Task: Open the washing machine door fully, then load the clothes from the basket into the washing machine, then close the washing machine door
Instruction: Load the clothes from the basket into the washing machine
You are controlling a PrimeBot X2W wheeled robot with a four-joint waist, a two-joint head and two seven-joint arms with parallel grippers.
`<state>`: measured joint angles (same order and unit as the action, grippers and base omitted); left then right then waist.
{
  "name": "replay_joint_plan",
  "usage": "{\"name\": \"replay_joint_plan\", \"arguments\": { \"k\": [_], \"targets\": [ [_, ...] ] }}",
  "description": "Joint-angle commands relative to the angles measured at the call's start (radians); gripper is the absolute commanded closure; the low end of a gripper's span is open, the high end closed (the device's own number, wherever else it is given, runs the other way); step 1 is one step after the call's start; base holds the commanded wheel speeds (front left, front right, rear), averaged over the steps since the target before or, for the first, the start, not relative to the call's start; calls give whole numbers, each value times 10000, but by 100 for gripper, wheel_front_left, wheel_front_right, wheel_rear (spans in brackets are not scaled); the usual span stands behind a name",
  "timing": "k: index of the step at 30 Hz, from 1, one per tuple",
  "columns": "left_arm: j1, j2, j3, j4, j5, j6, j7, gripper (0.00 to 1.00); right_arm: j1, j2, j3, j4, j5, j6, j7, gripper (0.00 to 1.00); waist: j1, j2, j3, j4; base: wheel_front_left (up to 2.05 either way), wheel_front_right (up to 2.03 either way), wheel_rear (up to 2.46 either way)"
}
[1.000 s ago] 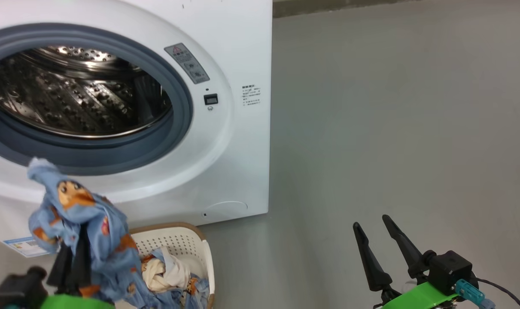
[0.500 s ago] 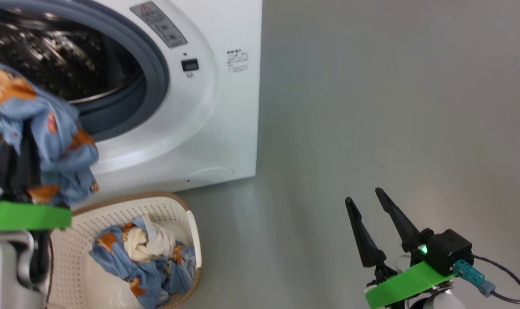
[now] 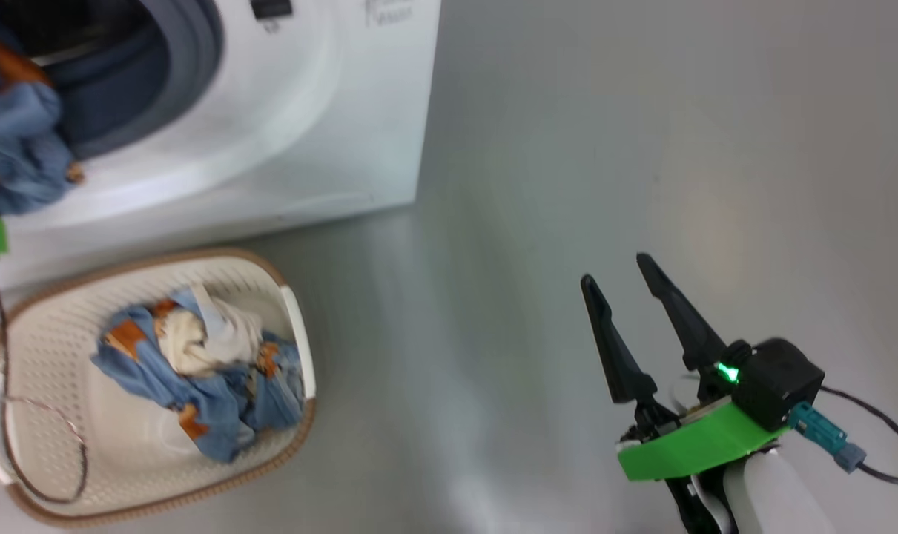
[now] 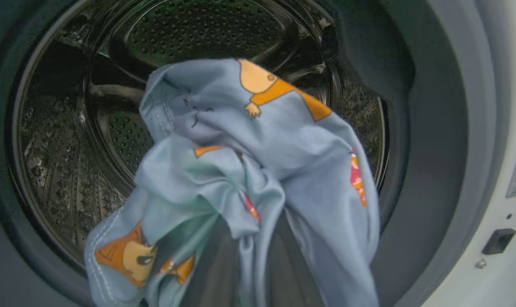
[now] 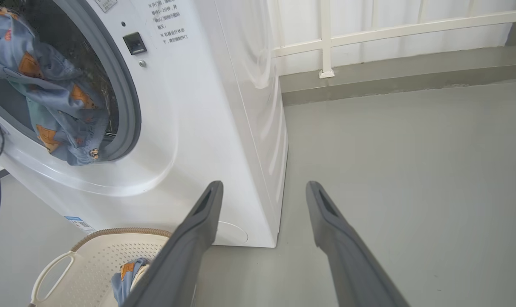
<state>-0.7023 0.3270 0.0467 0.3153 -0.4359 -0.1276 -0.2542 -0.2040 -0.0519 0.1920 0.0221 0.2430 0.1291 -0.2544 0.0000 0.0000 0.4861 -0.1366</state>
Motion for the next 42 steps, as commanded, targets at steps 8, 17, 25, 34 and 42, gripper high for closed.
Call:
{"name": "replay_joint_plan", "arguments": {
  "k": [8, 17, 25, 34, 42],
  "targets": [
    [-1381, 1025, -195, 795, -499, -30, -76, 100, -363, 17, 375, -460, 87, 16, -74, 0, 0, 0, 1851, -247, 0, 0, 0],
    [-3282, 1666, -1622, 2460, -837, -30, -76, 100, -542, 17, 604, -430, 139, 16, -74, 0, 0, 0, 2317, -233, 0, 0, 0],
    [-5091, 2014, -2847, 4029, -950, -30, 89, 100, -576, 17, 869, -416, 247, 16, -74, 0, 0, 0, 2639, -359, 0, 0, 0],
    [-6139, 2262, -3651, 4788, -1161, -30, 323, 100, -535, 17, 1088, -432, 451, 16, -74, 0, 0, 0, 3016, -571, 0, 0, 0],
    [-7154, 2790, -3909, 3801, -435, -31, -63, 100, -578, 17, 1329, -449, 604, 16, -74, 0, 0, 0, 3364, -817, 0, 0, 0]
  ]
}}
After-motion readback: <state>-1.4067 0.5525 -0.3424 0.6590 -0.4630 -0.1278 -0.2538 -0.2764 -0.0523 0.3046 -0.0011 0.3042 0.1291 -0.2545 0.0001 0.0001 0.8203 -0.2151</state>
